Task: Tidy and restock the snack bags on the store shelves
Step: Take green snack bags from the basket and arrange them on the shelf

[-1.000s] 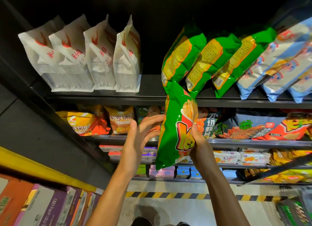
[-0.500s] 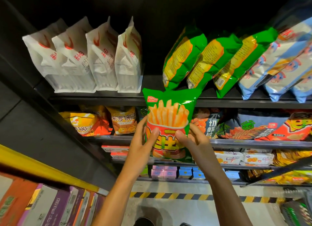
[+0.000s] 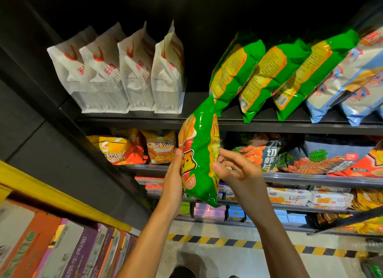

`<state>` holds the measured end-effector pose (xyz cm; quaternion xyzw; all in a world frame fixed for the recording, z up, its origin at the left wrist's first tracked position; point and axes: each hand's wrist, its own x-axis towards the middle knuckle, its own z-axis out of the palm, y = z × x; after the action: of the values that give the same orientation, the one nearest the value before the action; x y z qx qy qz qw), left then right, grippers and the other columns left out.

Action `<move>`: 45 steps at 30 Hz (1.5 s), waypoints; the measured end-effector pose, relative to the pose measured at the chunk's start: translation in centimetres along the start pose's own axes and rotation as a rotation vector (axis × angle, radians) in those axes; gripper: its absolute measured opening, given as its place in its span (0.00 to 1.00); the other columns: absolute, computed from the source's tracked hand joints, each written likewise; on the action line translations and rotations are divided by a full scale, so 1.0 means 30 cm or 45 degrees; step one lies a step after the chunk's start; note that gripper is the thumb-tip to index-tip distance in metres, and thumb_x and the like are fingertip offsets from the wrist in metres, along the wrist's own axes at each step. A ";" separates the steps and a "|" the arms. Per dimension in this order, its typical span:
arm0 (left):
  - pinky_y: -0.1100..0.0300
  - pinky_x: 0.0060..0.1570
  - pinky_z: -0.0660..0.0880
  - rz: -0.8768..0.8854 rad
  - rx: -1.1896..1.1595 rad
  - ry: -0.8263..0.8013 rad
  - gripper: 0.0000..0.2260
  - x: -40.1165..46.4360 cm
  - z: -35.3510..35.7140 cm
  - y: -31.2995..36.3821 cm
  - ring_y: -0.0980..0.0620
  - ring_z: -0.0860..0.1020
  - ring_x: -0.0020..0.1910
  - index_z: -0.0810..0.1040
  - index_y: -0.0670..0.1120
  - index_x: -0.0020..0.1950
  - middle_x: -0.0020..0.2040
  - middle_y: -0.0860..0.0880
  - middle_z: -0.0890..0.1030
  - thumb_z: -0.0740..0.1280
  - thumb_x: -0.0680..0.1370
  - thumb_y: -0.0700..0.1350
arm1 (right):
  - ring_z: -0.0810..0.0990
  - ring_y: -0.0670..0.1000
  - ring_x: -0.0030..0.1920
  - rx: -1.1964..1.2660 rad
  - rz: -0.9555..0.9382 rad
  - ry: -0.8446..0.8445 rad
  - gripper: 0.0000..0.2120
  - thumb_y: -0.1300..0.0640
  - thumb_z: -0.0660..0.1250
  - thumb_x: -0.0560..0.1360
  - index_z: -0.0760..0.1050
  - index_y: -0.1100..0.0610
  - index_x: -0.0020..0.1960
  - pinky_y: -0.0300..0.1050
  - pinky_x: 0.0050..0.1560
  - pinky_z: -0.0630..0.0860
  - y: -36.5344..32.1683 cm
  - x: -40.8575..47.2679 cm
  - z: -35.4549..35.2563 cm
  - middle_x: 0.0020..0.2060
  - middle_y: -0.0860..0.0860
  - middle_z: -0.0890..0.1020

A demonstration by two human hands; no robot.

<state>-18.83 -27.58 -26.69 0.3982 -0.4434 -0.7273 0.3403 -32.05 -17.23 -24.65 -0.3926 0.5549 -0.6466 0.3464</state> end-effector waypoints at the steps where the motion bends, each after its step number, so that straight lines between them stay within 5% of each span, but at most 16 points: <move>1: 0.57 0.51 0.83 -0.005 0.008 0.008 0.29 0.003 -0.003 -0.003 0.50 0.84 0.58 0.75 0.50 0.73 0.60 0.50 0.86 0.59 0.76 0.62 | 0.83 0.48 0.49 -0.011 -0.002 -0.006 0.14 0.53 0.72 0.74 0.82 0.50 0.60 0.38 0.46 0.80 0.001 0.002 0.002 0.49 0.51 0.83; 5: 0.46 0.67 0.76 0.057 0.103 0.110 0.30 -0.013 -0.017 0.008 0.50 0.79 0.67 0.71 0.56 0.76 0.68 0.53 0.81 0.65 0.77 0.68 | 0.83 0.43 0.57 -0.083 0.092 -0.086 0.17 0.48 0.72 0.78 0.78 0.47 0.66 0.36 0.51 0.79 0.004 0.003 -0.025 0.58 0.49 0.84; 8: 0.66 0.60 0.76 0.172 0.243 0.053 0.17 -0.038 -0.031 0.014 0.71 0.76 0.63 0.68 0.66 0.71 0.63 0.73 0.77 0.61 0.82 0.62 | 0.77 0.34 0.65 -0.107 0.183 -0.266 0.27 0.39 0.70 0.74 0.71 0.39 0.72 0.34 0.55 0.79 0.013 -0.002 -0.053 0.64 0.33 0.80; 10: 0.72 0.54 0.76 0.200 0.249 -0.063 0.14 -0.060 -0.050 0.020 0.75 0.76 0.59 0.66 0.69 0.68 0.62 0.74 0.76 0.60 0.83 0.57 | 0.76 0.39 0.69 -0.126 0.212 -0.287 0.32 0.40 0.75 0.73 0.69 0.41 0.75 0.40 0.58 0.80 0.021 -0.005 -0.056 0.67 0.37 0.79; 13: 0.54 0.67 0.73 0.173 0.286 -0.256 0.35 -0.065 -0.107 0.031 0.58 0.73 0.72 0.64 0.62 0.78 0.75 0.58 0.73 0.72 0.74 0.65 | 0.81 0.44 0.65 -0.103 0.192 -0.175 0.28 0.48 0.74 0.76 0.70 0.44 0.74 0.43 0.59 0.81 0.046 -0.012 -0.059 0.64 0.43 0.83; 15: 0.52 0.67 0.72 0.125 0.263 -0.342 0.41 -0.077 -0.148 0.047 0.52 0.73 0.74 0.62 0.59 0.80 0.76 0.55 0.73 0.77 0.70 0.60 | 0.81 0.40 0.63 -0.146 0.194 -0.136 0.30 0.46 0.72 0.76 0.70 0.47 0.76 0.38 0.59 0.80 0.050 -0.018 -0.058 0.62 0.42 0.83; 18: 0.57 0.64 0.76 0.184 0.370 -0.404 0.39 -0.100 -0.185 0.049 0.54 0.73 0.74 0.58 0.60 0.82 0.76 0.57 0.71 0.75 0.76 0.44 | 0.83 0.35 0.57 -0.159 0.235 -0.143 0.26 0.47 0.67 0.78 0.67 0.44 0.75 0.30 0.54 0.76 0.048 -0.016 -0.049 0.54 0.35 0.85; 21: 0.66 0.58 0.77 0.270 0.468 -0.373 0.35 -0.122 -0.191 0.057 0.63 0.75 0.69 0.58 0.55 0.81 0.77 0.57 0.69 0.66 0.80 0.32 | 0.82 0.37 0.60 -0.140 0.266 -0.148 0.28 0.44 0.64 0.79 0.63 0.43 0.78 0.39 0.64 0.75 0.054 -0.014 -0.030 0.57 0.38 0.85; 23: 0.64 0.61 0.76 0.346 0.549 -0.390 0.31 -0.126 -0.201 0.061 0.58 0.73 0.72 0.62 0.54 0.80 0.79 0.56 0.66 0.65 0.81 0.34 | 0.78 0.33 0.63 -0.117 0.277 -0.121 0.31 0.41 0.64 0.78 0.61 0.39 0.80 0.47 0.69 0.73 0.056 -0.020 -0.014 0.66 0.34 0.79; 27: 0.64 0.69 0.71 0.495 0.722 -0.277 0.20 -0.148 -0.224 0.058 0.58 0.61 0.79 0.74 0.49 0.74 0.80 0.57 0.61 0.65 0.82 0.39 | 0.73 0.35 0.70 -0.105 0.198 -0.146 0.30 0.41 0.68 0.80 0.61 0.32 0.78 0.40 0.67 0.74 0.063 -0.035 0.006 0.76 0.39 0.70; 29: 0.50 0.73 0.70 0.508 0.667 -0.252 0.16 -0.168 -0.221 0.057 0.53 0.58 0.81 0.77 0.47 0.73 0.81 0.56 0.60 0.64 0.84 0.41 | 0.69 0.32 0.71 -0.124 0.105 -0.173 0.28 0.49 0.67 0.80 0.63 0.36 0.77 0.29 0.61 0.74 0.058 -0.044 0.012 0.80 0.36 0.60; 32: 0.33 0.72 0.66 0.532 0.628 -0.208 0.17 -0.213 -0.219 0.058 0.47 0.57 0.82 0.79 0.49 0.72 0.82 0.51 0.59 0.64 0.84 0.49 | 0.62 0.37 0.78 -0.176 -0.027 -0.248 0.27 0.53 0.66 0.79 0.67 0.42 0.77 0.28 0.58 0.75 0.041 -0.065 0.017 0.80 0.34 0.57; 36: 0.34 0.71 0.68 0.519 0.628 -0.065 0.15 -0.271 -0.234 0.044 0.44 0.63 0.80 0.80 0.47 0.70 0.79 0.49 0.65 0.62 0.85 0.43 | 0.53 0.40 0.81 -0.228 -0.126 -0.402 0.26 0.55 0.65 0.81 0.67 0.45 0.77 0.52 0.72 0.71 0.030 -0.089 0.026 0.82 0.37 0.56; 38: 0.35 0.70 0.71 0.486 0.593 -0.017 0.15 -0.296 -0.236 0.041 0.43 0.65 0.78 0.80 0.46 0.70 0.78 0.51 0.67 0.61 0.85 0.42 | 0.51 0.43 0.82 -0.128 -0.114 -0.530 0.25 0.54 0.65 0.82 0.66 0.49 0.79 0.60 0.70 0.73 0.035 -0.098 0.033 0.82 0.39 0.55; 42: 0.36 0.69 0.72 0.418 0.532 0.010 0.17 -0.331 -0.238 0.049 0.44 0.66 0.77 0.79 0.43 0.71 0.78 0.53 0.68 0.58 0.85 0.43 | 0.53 0.47 0.83 -0.039 -0.127 -0.647 0.28 0.59 0.66 0.81 0.63 0.55 0.79 0.48 0.67 0.78 0.055 -0.117 0.050 0.83 0.43 0.56; 45: 0.36 0.74 0.67 0.370 0.550 -0.074 0.20 -0.347 -0.252 0.054 0.46 0.64 0.79 0.77 0.47 0.74 0.78 0.54 0.68 0.59 0.85 0.53 | 0.59 0.42 0.80 -0.065 -0.030 -0.502 0.25 0.51 0.65 0.82 0.68 0.50 0.77 0.37 0.68 0.72 0.054 -0.136 0.071 0.80 0.40 0.63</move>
<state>-7.24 -22.20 -24.50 0.3725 -0.6506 -0.5705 0.3355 -28.28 -14.80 -26.60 -0.5266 0.4878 -0.5471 0.4306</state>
